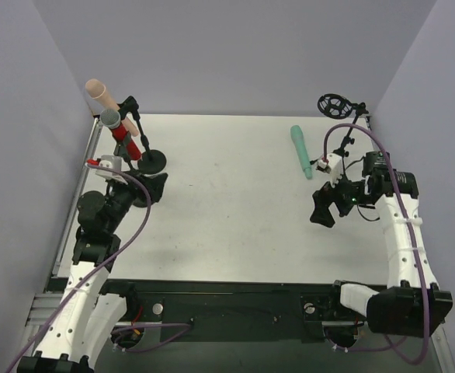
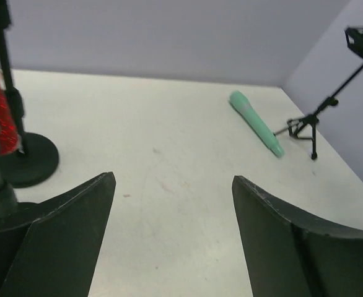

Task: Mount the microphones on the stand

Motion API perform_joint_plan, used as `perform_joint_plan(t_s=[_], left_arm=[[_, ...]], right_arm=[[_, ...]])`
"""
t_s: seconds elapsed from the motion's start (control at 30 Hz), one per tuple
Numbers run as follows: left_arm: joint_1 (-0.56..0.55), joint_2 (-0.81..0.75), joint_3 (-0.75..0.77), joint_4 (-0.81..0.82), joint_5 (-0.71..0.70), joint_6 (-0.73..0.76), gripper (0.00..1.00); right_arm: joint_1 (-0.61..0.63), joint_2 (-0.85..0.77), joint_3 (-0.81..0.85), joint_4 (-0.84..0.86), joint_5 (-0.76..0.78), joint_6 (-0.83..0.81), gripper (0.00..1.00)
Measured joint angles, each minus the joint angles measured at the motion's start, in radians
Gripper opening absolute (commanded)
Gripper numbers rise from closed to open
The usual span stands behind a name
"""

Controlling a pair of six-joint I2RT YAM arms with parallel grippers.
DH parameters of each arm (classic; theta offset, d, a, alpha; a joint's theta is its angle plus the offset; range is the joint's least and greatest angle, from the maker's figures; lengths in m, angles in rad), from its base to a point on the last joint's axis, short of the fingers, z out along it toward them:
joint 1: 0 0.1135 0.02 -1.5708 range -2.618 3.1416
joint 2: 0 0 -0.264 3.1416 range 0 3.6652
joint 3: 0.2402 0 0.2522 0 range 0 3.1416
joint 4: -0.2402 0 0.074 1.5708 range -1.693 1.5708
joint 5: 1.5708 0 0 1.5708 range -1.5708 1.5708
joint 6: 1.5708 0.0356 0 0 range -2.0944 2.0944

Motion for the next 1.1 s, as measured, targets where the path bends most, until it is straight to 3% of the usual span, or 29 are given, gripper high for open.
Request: perform_joint_plan(t_s=[0.03,0.07,0.23,0.33,0.47,0.63,0.9,1.1], left_arm=[[-0.014,0.015,0.001,-0.022,0.033,0.002,0.88],[-0.026,0.030,0.002,-0.042,0.064,0.006,0.88],[-0.062,0.126,0.041,-0.191,0.133,0.037,0.87],[-0.075,0.138,0.058,-0.249,0.139,0.049,0.88],[-0.085,0.110,0.058,-0.269,0.153,0.057,0.88],[-0.086,0.098,0.058,-0.270,0.161,0.061,0.88],[-0.086,0.109,0.058,-0.271,0.163,0.061,0.88],[-0.085,0.109,0.058,-0.271,0.163,0.061,0.87]], right_arm=[[0.001,-0.040,-0.010,0.048,0.064,0.081,0.93],[0.005,-0.076,-0.015,0.094,0.124,0.154,1.00],[0.114,-0.185,-0.070,0.350,0.496,0.465,1.00],[0.191,-0.184,-0.125,0.461,0.674,0.598,1.00],[0.203,-0.153,-0.188,0.581,0.850,0.733,1.00],[0.216,-0.140,-0.232,0.679,0.945,0.815,1.00],[0.280,-0.032,-0.225,0.744,0.981,0.800,1.00],[0.311,0.096,-0.164,0.759,1.030,0.774,0.88]])
